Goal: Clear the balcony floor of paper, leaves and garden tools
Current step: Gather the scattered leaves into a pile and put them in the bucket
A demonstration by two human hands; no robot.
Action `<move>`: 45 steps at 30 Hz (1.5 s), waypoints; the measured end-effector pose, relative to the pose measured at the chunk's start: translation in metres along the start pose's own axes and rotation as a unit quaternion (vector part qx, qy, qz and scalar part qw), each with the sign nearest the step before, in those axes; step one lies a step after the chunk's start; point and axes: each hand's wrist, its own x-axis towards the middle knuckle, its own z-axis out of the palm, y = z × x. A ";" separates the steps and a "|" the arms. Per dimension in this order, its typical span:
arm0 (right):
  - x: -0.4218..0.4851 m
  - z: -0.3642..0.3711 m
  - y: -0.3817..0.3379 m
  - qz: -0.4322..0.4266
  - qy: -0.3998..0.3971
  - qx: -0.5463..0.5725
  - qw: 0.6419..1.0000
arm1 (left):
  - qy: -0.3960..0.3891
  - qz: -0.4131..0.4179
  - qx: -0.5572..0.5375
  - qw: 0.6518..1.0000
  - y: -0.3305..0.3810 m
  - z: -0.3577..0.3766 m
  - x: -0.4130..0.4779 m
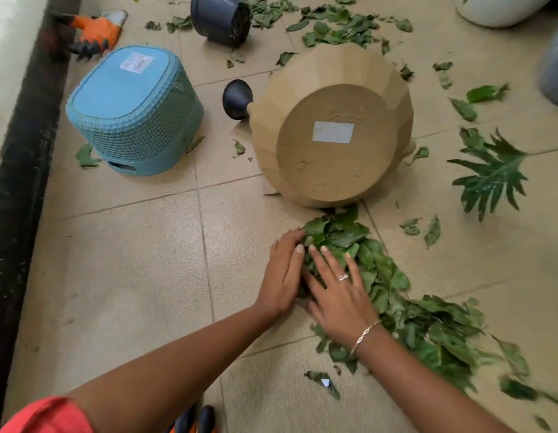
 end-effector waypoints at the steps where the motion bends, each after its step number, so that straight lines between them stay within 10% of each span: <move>1: -0.001 0.002 0.015 -0.005 -0.005 -0.018 1.000 | -0.020 -0.002 -0.002 1.000 0.003 0.006 0.001; 10: -0.002 -0.034 0.101 0.080 0.029 -0.055 0.995 | -0.102 -0.053 -0.064 0.991 0.019 0.009 0.024; 19: -0.085 0.013 -0.026 -0.229 0.007 -0.001 0.973 | -0.108 -0.045 -0.034 0.993 0.012 0.006 0.006; 25: -0.043 -0.003 0.041 -0.019 0.074 -0.047 0.996 | -0.063 -0.066 -0.092 0.992 0.009 -0.008 0.013; 31: -0.005 -0.007 0.000 -0.211 0.096 -0.020 0.973 | -0.019 -0.059 -0.102 0.993 0.011 -0.018 0.014; 37: 0.012 -0.029 0.043 0.017 0.128 0.073 0.989 | 0.028 -0.035 -0.053 0.998 0.000 -0.034 0.011; 45: 0.019 -0.035 0.002 -0.056 -0.022 0.121 0.991 | 0.061 -0.039 -0.043 0.996 0.003 -0.034 0.009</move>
